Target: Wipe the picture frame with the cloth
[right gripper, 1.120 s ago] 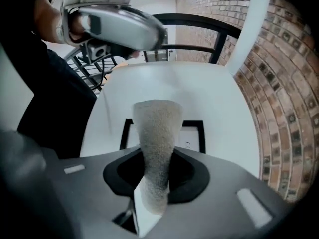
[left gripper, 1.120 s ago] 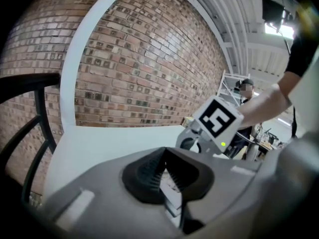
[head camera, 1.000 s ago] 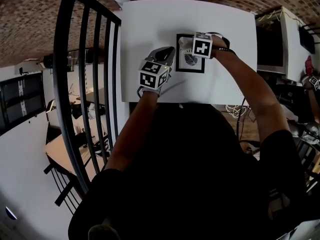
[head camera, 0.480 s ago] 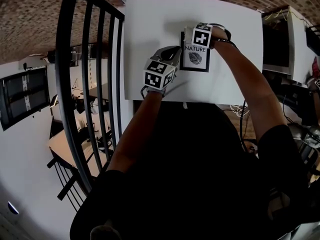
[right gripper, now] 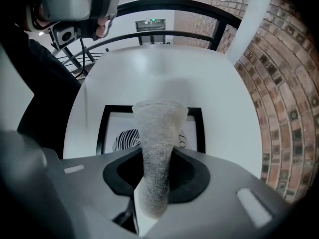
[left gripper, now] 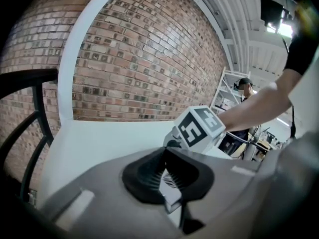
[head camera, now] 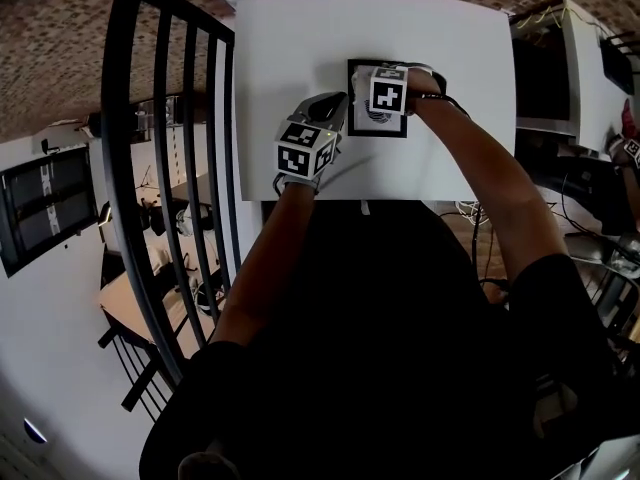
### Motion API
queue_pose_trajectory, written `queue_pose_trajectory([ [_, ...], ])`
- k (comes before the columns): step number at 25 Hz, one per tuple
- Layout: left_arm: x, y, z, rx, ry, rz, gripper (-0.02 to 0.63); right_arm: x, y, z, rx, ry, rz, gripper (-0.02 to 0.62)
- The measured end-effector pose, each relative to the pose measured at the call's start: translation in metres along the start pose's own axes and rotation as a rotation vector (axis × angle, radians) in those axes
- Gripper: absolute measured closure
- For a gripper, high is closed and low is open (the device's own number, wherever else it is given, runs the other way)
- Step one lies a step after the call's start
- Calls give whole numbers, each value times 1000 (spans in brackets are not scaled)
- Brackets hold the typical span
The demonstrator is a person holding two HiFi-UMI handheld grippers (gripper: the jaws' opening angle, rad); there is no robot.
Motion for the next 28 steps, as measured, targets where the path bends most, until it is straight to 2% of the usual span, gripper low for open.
queue_pose_trajectory([
  [9, -4, 4, 9, -15, 19, -7, 606, -1, 9, -61, 66, -127, -12, 489],
  [15, -8, 3, 11, -27, 30, -12, 606, 4, 16, -86, 146, -152, -30, 489],
  [18, -10, 0, 12, -30, 28, -8, 606, 12, 22, -87, 138, -169, -12, 489],
  [24, -14, -3, 16, -38, 36, -10, 606, 32, 44, -29, 42, -60, 2, 489],
  [28, -18, 0, 18, -37, 42, -21, 606, 38, 56, 23, -19, 64, -29, 489],
])
Point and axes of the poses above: the fingertips, and each gripper's own axes: x backward along the fingers, z to its right, y out of its underside, the point moved 8 cm from there along x, backward along the fingers, and after that the axes turned 11 degrees about -x, right-handed, at the moved point
